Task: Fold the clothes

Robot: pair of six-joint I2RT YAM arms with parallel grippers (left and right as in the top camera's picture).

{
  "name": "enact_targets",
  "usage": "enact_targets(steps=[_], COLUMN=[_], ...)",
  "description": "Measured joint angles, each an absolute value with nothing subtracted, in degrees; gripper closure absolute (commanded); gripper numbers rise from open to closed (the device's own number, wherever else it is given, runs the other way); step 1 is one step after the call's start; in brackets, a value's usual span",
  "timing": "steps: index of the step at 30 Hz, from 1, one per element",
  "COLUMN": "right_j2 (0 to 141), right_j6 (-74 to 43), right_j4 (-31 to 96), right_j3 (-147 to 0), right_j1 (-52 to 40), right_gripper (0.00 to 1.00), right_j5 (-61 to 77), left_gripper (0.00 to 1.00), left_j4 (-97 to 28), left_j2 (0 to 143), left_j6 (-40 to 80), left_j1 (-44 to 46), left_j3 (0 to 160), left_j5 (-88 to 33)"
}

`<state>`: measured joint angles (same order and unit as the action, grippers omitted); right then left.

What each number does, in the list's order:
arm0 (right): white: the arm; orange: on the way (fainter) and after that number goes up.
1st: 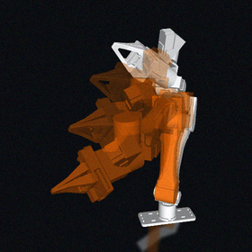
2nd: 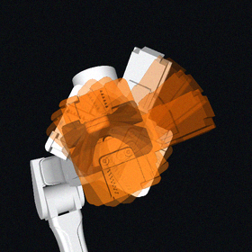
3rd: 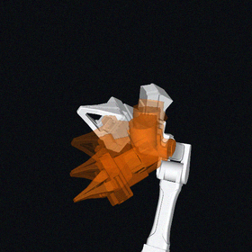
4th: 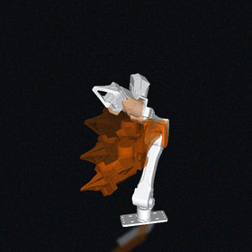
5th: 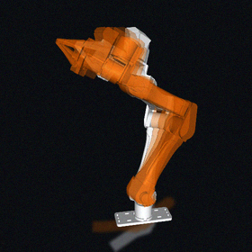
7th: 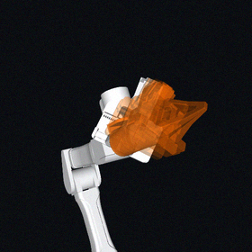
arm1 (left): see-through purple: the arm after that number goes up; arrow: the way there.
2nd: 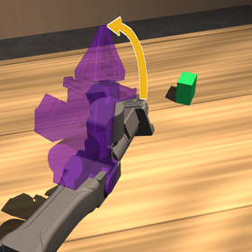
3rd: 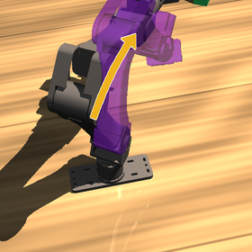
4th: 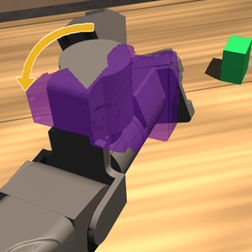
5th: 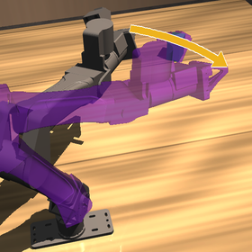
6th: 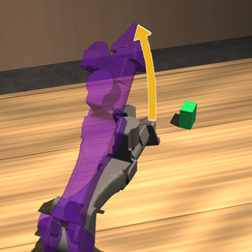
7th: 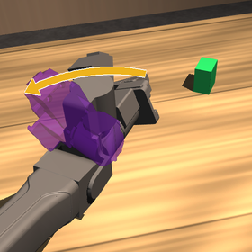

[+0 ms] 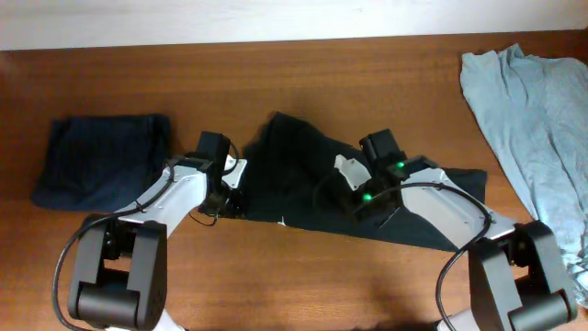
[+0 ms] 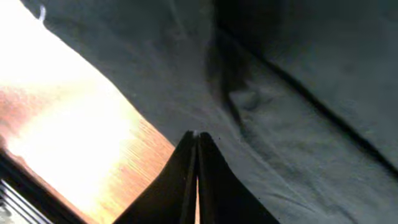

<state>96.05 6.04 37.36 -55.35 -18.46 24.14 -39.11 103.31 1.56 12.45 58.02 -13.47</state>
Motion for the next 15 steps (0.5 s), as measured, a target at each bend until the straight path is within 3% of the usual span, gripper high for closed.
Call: enact_targets(steps=[15], right_j2=[101.9], right_j6=[4.8], right_j4=[34.0], right_j3=[-55.6], right_j1=[-23.1], right_gripper=[0.96], right_j5=[12.7], left_gripper=[0.85], left_j4=[-39.1], left_j2=[103.3], left_j6=[1.6], left_j1=[12.4], left_j3=[58.0], left_j5=[-13.5])
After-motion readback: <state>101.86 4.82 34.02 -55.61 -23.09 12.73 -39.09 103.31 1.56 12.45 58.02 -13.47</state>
